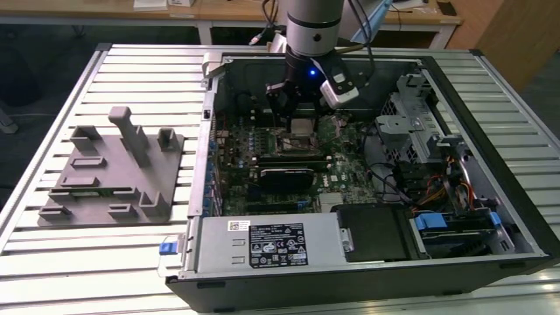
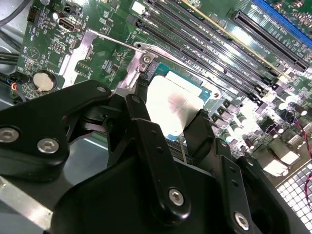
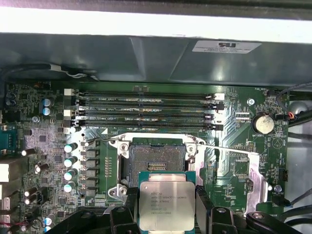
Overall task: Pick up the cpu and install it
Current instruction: 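Place the cpu into insertion slot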
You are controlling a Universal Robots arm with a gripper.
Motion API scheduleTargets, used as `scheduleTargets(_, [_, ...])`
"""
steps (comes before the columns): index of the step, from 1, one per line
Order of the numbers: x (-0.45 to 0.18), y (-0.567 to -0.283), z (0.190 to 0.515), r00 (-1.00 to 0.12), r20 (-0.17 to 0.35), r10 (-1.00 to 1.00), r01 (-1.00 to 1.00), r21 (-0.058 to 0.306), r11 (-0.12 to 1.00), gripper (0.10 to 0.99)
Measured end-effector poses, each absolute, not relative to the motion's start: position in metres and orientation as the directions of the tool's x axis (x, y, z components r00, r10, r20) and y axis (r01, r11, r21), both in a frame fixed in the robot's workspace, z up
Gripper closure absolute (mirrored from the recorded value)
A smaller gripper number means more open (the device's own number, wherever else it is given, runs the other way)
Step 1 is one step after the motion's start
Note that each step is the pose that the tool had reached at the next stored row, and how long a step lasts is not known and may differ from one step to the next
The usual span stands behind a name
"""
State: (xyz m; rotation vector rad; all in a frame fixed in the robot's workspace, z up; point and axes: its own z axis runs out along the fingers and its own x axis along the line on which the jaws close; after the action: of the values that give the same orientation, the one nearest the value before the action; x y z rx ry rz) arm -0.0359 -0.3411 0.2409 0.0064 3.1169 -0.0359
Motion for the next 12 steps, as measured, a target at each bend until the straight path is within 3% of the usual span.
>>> scheduleTargets(12, [-0.0359,-0.3411,0.2406,-0.989,-0.024,0.146,0.147,-0.023,0.989,0.541])
